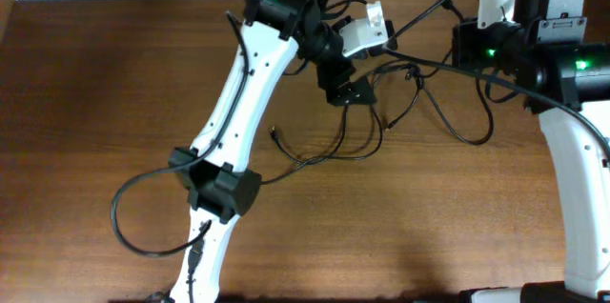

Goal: Untangle cables

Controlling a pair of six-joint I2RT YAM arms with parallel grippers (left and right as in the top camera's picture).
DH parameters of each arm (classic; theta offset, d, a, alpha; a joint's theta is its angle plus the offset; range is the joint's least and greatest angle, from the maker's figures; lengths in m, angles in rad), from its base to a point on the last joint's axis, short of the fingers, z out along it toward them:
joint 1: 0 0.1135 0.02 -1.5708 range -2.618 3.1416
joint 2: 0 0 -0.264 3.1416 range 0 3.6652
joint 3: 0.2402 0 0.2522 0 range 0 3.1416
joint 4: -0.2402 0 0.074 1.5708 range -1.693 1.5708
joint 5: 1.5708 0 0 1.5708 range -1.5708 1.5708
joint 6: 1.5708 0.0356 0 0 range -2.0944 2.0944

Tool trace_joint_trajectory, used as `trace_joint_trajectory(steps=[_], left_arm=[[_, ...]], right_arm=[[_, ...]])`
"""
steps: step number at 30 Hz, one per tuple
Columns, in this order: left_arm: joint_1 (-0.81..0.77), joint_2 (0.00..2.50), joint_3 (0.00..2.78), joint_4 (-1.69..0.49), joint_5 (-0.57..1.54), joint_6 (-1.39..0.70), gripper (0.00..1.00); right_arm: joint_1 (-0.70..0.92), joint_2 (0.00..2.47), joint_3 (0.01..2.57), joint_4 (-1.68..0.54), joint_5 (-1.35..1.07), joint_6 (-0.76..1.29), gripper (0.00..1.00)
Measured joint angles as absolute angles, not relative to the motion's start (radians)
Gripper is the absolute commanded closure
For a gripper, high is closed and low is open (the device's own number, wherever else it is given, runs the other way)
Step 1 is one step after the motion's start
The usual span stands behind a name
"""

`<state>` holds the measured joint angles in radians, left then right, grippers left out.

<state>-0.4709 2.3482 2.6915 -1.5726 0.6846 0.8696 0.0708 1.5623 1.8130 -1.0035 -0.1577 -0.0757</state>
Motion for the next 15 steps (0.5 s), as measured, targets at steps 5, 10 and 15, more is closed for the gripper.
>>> trace_joint_trajectory(steps=[5,10,15], left_arm=[[-0.471,2.366,2.456,-1.196,0.654,0.944,0.01],[-0.471,2.366,2.453,-1.196,0.632,0.947,0.01],[-0.471,2.366,2.416,-1.198,0.621,0.946,0.01]], right_arm=[[0.099,1.519,1.83,-1.087,-0.224,-0.073,0.96],[0.12,1.399,2.06,-1.206,-0.256,-0.035,0.96],[0.12,1.404,2.101,-1.287,-0.261,-0.031,0.96]])
